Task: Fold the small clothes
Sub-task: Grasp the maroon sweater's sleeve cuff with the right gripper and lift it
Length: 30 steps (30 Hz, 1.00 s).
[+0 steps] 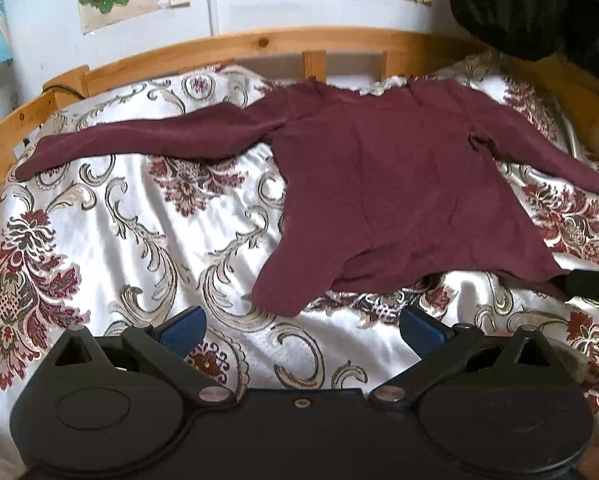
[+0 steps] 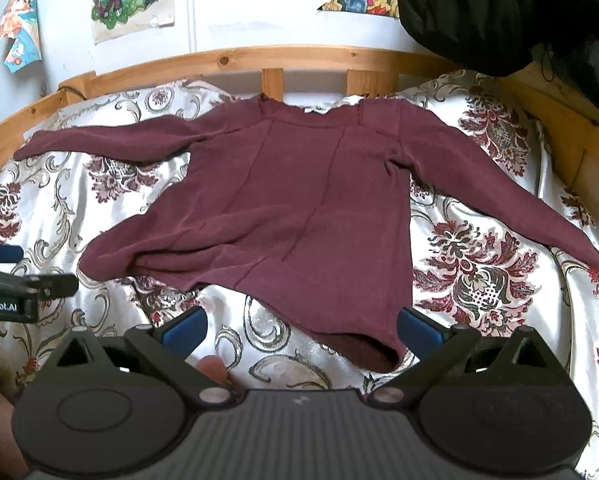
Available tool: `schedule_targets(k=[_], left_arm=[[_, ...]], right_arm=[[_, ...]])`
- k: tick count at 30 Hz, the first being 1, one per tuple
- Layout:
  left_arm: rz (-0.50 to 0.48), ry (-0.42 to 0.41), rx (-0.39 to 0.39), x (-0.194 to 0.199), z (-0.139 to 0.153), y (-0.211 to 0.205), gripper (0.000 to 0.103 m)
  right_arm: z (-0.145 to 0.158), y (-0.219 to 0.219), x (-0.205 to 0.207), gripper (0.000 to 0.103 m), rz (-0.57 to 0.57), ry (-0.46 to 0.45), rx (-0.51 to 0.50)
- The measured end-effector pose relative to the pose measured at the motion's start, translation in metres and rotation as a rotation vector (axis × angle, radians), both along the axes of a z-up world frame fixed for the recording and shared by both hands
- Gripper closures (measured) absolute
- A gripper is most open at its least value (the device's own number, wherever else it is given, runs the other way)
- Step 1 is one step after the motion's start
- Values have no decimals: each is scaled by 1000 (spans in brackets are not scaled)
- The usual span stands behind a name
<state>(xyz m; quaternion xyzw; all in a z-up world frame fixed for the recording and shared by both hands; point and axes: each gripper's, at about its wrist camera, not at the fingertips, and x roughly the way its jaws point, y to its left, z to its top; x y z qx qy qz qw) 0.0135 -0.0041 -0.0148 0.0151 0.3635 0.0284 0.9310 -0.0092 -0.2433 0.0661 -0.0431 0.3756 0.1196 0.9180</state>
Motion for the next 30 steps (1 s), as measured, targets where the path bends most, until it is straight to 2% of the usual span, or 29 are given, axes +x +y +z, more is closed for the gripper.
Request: schedule_targets(k=[5, 11, 14, 17, 21, 24, 27, 30], left_arm=[[-31, 52, -15, 5, -3, -8, 1], [-67, 76, -33, 10, -3, -15, 1], [-65, 69, -23, 16, -2, -15, 1], [-6, 38, -53, 28, 0, -11, 1], [30, 63, -95, 53, -3, -6, 1], [24, 82, -64, 74, -4, -6, 1], [-27, 51, 2, 98, 1, -10, 1], [-66, -8, 24, 125, 8, -19, 1]], right_arm=[[-6, -14, 7, 0, -34, -40, 44], [-11, -57, 23, 0, -197, -131, 104], [-5, -85, 32, 0, -304, -193, 75], [-4, -111, 40, 0, -401, -222, 17], [-3, -151, 54, 0, -517, -213, -14], [-3, -189, 68, 0, -635, -177, 12], [-5, -232, 72, 0, -782, -130, 91], [-12, -274, 74, 0, -894, -84, 234]])
